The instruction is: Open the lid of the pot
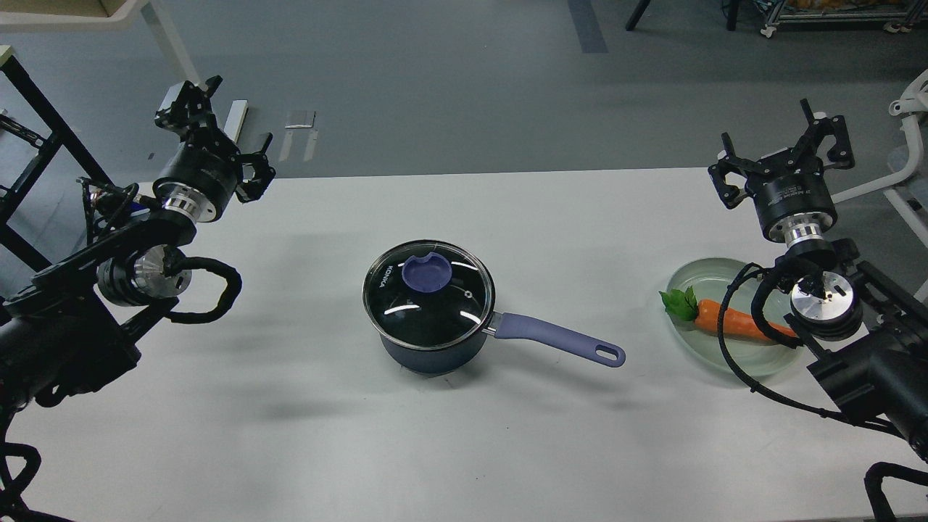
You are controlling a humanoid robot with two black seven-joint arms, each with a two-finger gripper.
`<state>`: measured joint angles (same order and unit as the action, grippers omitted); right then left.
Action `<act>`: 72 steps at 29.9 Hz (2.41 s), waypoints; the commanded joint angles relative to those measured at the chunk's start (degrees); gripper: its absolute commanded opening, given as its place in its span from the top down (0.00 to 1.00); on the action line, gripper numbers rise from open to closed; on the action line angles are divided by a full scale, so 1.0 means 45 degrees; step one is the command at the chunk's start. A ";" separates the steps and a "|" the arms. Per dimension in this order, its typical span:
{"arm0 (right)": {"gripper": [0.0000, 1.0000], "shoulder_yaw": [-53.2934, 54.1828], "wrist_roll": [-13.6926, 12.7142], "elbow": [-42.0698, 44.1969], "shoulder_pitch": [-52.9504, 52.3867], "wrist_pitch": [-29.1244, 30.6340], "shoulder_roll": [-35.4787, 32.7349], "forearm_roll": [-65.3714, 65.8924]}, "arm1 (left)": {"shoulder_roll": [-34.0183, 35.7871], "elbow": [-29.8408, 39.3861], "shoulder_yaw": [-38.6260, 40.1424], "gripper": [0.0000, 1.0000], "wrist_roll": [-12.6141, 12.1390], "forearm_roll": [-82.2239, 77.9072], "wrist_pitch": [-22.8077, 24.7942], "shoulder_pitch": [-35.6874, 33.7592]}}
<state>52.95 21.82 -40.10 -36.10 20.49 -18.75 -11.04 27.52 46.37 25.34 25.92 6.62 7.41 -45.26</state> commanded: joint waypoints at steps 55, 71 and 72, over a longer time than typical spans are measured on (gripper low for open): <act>0.05 -1.4480 -0.0415 -0.9567 -0.7252 -0.3635 -0.4545 2.3722 | 0.1150 -0.0324 -0.0240 0.00 -0.1230 -0.1334 0.0795 -0.0450; 0.30 -1.5223 -0.0434 -0.9194 -0.7037 -0.3635 -0.4055 2.3820 | 0.1287 -0.0324 -0.0240 0.00 -0.1249 -0.1334 0.0872 -0.0528; 0.32 -1.5243 -0.0434 -0.9194 -0.7017 -0.3635 -0.4055 2.3820 | 0.1287 -0.0304 -0.0240 0.00 -0.1249 -0.1354 0.0892 -0.0528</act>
<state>-15.41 19.86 -81.48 -67.89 4.12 -36.89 96.12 33.35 44.94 24.26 20.30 0.61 11.27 -47.63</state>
